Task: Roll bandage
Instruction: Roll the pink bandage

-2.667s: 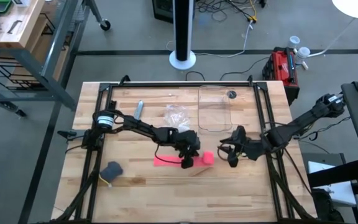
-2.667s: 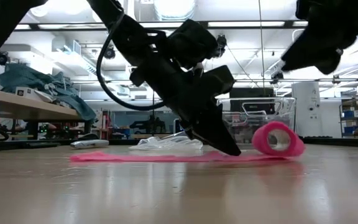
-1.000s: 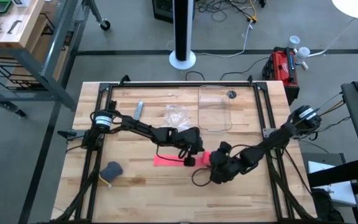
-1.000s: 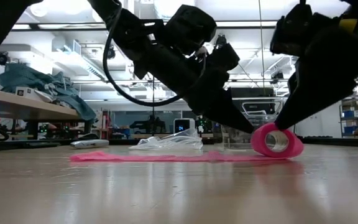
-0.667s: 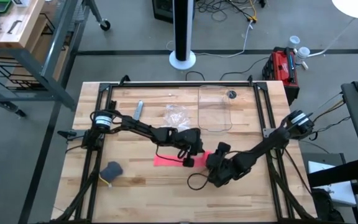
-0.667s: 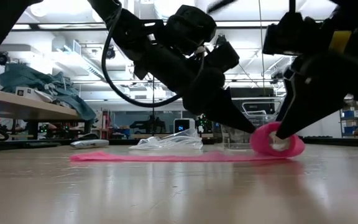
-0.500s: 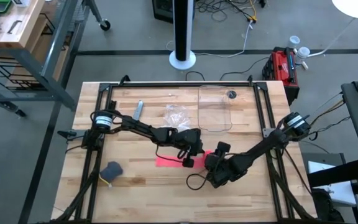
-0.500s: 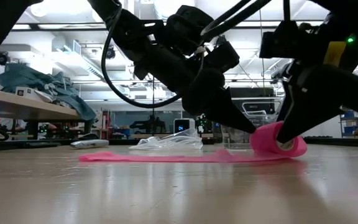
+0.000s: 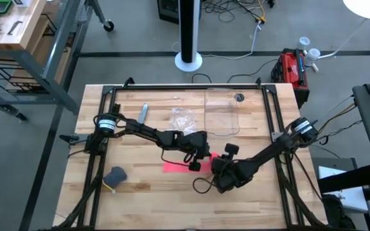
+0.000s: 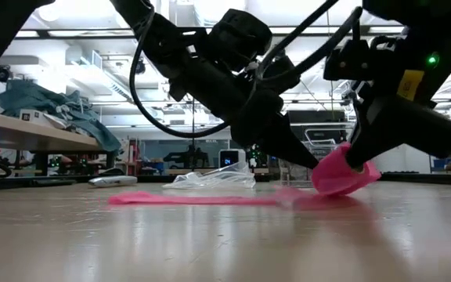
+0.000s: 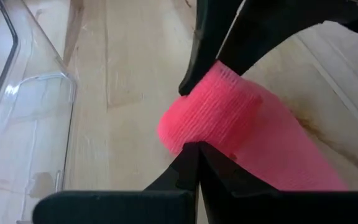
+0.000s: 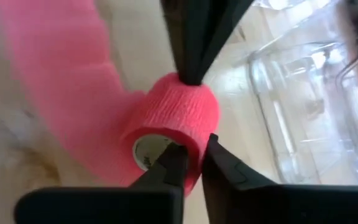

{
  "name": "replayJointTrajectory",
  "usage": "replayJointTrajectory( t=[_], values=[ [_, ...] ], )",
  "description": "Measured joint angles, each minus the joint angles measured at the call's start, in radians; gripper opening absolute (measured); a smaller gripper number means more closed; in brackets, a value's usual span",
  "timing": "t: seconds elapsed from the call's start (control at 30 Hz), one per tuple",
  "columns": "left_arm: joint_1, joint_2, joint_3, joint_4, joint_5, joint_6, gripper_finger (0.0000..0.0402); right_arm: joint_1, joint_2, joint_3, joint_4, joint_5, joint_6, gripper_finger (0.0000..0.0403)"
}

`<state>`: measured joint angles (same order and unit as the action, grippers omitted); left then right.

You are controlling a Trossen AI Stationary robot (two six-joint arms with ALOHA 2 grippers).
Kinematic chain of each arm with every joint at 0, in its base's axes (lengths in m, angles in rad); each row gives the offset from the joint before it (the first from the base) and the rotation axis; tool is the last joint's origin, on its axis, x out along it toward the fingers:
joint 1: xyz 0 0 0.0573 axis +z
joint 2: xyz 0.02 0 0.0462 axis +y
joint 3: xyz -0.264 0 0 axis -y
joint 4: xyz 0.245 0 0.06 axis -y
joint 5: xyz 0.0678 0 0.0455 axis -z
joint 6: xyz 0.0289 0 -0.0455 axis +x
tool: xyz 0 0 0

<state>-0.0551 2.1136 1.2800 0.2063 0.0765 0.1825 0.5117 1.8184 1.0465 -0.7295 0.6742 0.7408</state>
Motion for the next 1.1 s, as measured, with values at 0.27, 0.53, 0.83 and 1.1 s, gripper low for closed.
replayJointTrajectory(
  t=[0.27, 0.53, 0.83, 1.1],
  values=[
    [-0.004, -0.048, 0.000, -0.017, 0.026, -0.004, 0.0000, 0.033, -0.052, -0.010, -0.060, 0.012, 0.071, 0.0008],
    [-0.001, -0.164, 0.000, -0.040, 0.222, -0.045, 0.0000, 0.147, -0.269, -0.105, -0.070, 0.104, 0.212, 0.0006],
    [-0.013, -0.275, 0.000, -0.041, 0.461, -0.112, 0.0000, 0.342, -0.449, -0.167, -0.040, 0.397, 0.240, 0.0006],
    [-0.019, -0.331, -0.076, 0.047, 0.460, -0.099, 0.0013, 0.381, -0.406, -0.168, 0.011, 0.451, 0.157, 0.0005]
  ],
)
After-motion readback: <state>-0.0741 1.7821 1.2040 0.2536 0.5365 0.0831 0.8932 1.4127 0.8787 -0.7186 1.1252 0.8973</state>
